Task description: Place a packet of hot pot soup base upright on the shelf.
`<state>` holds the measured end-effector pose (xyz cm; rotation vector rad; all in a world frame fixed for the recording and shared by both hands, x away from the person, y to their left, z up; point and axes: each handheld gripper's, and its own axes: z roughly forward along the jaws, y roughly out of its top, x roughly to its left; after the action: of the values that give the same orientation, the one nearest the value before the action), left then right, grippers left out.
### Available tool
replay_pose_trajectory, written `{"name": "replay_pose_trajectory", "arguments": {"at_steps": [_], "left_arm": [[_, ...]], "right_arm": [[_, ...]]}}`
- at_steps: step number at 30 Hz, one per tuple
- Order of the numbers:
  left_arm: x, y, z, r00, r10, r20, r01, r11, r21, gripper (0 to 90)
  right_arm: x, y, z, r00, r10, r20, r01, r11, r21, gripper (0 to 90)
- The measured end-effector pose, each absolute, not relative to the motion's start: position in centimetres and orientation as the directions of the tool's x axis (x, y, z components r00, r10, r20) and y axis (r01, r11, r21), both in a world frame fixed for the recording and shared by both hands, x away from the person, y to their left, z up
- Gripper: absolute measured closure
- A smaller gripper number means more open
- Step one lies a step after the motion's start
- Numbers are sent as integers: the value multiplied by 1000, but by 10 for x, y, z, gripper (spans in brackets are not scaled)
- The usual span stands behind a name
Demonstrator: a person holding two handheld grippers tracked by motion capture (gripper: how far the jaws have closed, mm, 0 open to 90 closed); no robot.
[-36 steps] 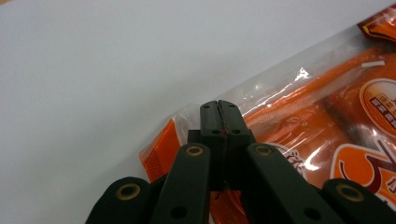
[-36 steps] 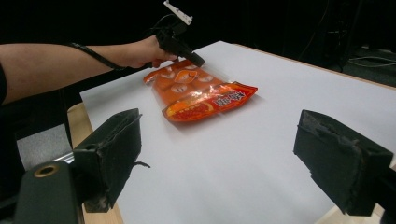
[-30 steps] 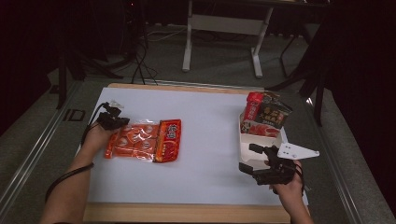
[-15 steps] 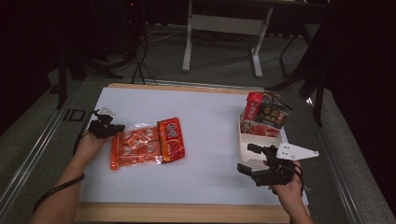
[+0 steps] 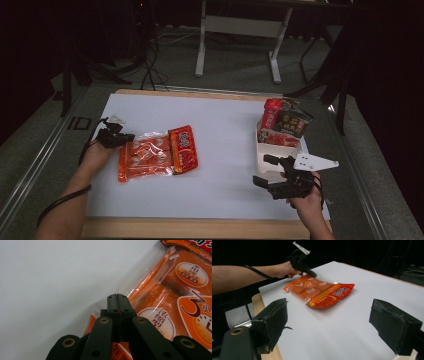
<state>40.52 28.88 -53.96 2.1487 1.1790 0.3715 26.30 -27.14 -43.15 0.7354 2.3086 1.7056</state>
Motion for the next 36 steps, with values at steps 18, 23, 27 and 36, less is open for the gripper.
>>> {"name": "replay_pose_trajectory", "arguments": {"at_steps": [18, 23, 27, 36], "left_arm": [[349, 281, -542, 670, 730, -136, 607, -432, 667, 900], [333, 272, -543, 693, 705, -150, 593, -439, 675, 900], [322, 261, -543, 713, 683, -161, 584, -452, 674, 900], [304, 227, -541, 784, 598, -170, 538, -516, 667, 900]], "right_arm": [[262, -271, -430, -862, 486, 143, 280, 221, 934, 148], [262, -270, -430, -865, 483, 139, 276, 225, 934, 148], [261, -270, -430, -866, 480, 137, 273, 226, 935, 148], [260, -269, -429, -870, 475, 136, 271, 228, 935, 148]]}}
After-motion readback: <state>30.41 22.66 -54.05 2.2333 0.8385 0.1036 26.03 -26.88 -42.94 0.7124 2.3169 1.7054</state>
